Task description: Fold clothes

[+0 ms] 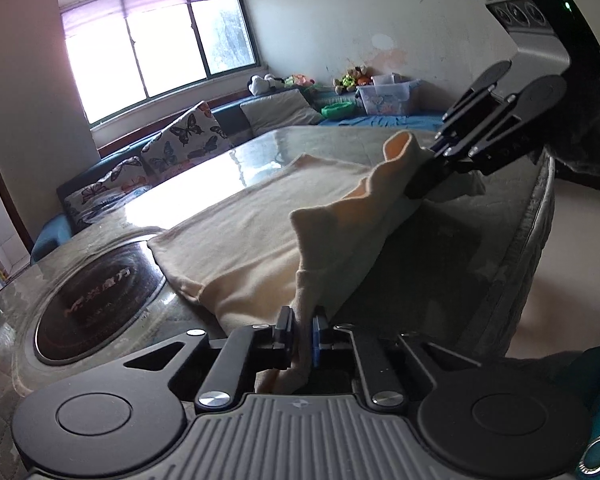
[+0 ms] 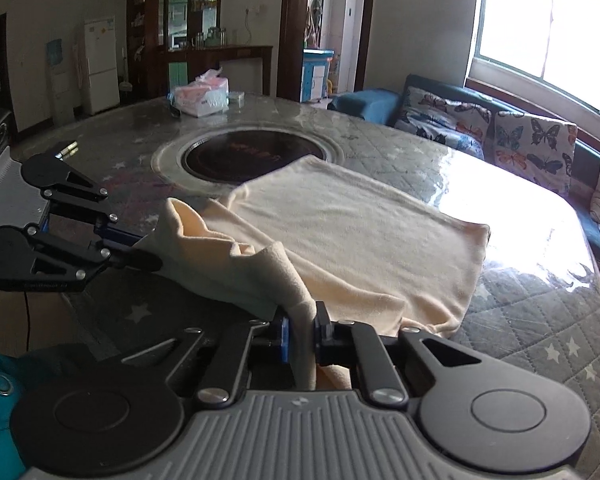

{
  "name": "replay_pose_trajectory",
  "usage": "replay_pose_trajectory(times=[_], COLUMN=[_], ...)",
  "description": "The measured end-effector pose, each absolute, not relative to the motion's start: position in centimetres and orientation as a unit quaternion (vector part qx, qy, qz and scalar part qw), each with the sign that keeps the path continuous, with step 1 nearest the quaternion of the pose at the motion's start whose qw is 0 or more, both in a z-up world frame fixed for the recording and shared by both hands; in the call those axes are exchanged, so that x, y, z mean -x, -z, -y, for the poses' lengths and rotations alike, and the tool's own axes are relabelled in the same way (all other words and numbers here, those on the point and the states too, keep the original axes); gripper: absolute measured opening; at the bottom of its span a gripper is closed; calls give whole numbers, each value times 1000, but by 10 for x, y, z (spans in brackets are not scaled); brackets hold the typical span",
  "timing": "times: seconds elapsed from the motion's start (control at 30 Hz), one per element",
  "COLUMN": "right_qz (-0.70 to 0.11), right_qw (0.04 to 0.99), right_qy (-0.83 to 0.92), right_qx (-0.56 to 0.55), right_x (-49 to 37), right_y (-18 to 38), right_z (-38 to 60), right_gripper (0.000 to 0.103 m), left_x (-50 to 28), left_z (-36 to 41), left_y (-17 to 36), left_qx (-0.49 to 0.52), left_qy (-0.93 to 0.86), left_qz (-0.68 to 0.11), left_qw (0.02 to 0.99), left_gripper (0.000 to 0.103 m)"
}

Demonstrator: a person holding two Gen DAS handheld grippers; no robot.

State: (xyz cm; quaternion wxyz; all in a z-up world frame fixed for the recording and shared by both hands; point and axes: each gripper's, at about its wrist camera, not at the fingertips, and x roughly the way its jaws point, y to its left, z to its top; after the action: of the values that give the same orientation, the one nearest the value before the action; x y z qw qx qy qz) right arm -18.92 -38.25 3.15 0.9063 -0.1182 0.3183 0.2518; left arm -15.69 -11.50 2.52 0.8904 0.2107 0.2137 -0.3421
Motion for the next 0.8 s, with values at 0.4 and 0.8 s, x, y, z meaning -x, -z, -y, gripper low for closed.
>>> replay_pose_trajectory(times=[0.4,0.8], right_qz=[-309,-301], right_qw=[895,907], right_qy=[-300,-278], right_qx=[117,101], right_x=[248,179], right_y=[-73,-96], right_z=[370,380], right_gripper=[10,7], left_x=[211,113], left_z=[81,105], left_y=[-69,-85], left_qx=[-194,-194], left_qy=[366,334], left_qz=[-210,-198], left_qw=[886,901], left_gripper=[10,10])
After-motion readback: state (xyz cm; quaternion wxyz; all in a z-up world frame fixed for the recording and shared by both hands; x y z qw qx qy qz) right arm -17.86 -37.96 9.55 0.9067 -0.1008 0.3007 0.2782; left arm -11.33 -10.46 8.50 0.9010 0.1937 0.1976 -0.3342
